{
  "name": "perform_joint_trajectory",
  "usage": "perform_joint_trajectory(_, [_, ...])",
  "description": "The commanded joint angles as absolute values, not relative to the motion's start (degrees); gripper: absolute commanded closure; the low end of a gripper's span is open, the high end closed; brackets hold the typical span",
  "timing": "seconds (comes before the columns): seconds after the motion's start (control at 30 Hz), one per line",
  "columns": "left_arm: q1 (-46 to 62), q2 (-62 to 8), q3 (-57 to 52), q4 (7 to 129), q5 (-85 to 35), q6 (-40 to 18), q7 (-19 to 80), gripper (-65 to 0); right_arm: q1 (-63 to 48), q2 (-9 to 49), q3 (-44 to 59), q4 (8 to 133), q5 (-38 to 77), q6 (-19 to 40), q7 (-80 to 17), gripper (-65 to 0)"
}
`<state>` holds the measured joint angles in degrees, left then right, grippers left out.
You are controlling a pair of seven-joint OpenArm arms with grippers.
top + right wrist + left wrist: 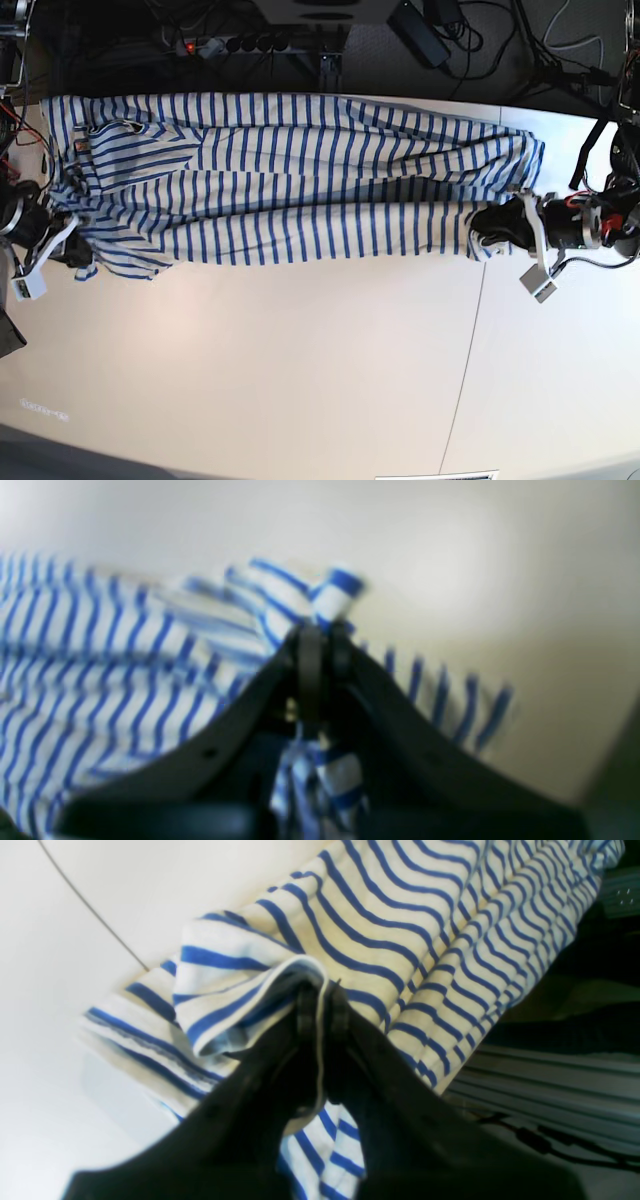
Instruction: Fold the T-shirt properly
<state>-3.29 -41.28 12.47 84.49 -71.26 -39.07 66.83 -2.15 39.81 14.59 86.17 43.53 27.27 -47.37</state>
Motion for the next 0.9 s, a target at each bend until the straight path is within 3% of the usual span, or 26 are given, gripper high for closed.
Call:
perform_joint_trajectory(0.0, [-3.86,-42.61,11.94,85.3,-72.58,-40.0,66.61,0.0,-3.2,41.56,17.21,88.64,44.64,31.31,-46.15,0.0])
perform_joint_trajectory(0.23, [-2.68,-42.87,11.94,85.41,-73.01,-40.0,66.94,0.0,-16.53,40.91,28.47,98.63,47.62,31.33,-46.17,0.0])
perform_joint_trajectory(0.4, [-2.68,-42.87,11.94,85.45,-73.54,-40.0,67.13,0.0,-21.52,40.88,30.59,100.99,47.59,31.31,-46.13,0.0])
perform_joint_trajectory(0.43, [-2.68,-42.87,11.94,85.45,-73.52,-40.0,67.16,-1.1,-22.06,40.8,30.57,100.95,47.55,31.31,-46.15,0.0])
perform_joint_trajectory(0.53, [-2.7,-42.87,11.94,85.45,-73.47,-40.0,67.11,-16.3,-22.9,40.23,30.59,100.92,45.6,31.27,-45.52,0.0])
perform_joint_trajectory(0.57, [-2.7,-42.87,11.94,85.45,-73.47,-40.0,67.11,-21.2,-22.9,39.81,30.59,100.92,44.21,31.27,-44.64,-4.2])
perform_joint_trajectory(0.6, [-2.7,-42.87,11.94,85.45,-73.47,-40.0,67.13,-24.9,-22.87,39.35,30.59,100.92,43.53,31.27,-44.25,-14.7])
perform_joint_trajectory(0.67, [-2.68,-42.87,11.94,85.45,-73.32,-40.0,67.53,-26.5,-22.87,38.44,30.59,100.92,43.27,31.27,-43.48,-33.9])
perform_joint_trajectory(0.7, [-2.7,-42.87,11.94,85.45,-73.34,-40.0,67.83,-26.5,-22.85,37.98,30.59,100.92,43.29,31.27,-43.46,-39.9])
perform_joint_trajectory(0.73, [-2.7,-42.89,11.92,85.47,-73.34,-40.0,67.9,-26.5,-22.83,37.6,30.59,100.92,43.29,31.27,-43.46,-42.7])
perform_joint_trajectory(0.87, [-2.81,-42.89,10.94,86.21,-73.23,-40.0,67.96,-26.5,-21.65,35.94,30.83,101.34,43.55,31.14,-42.85,-43.0])
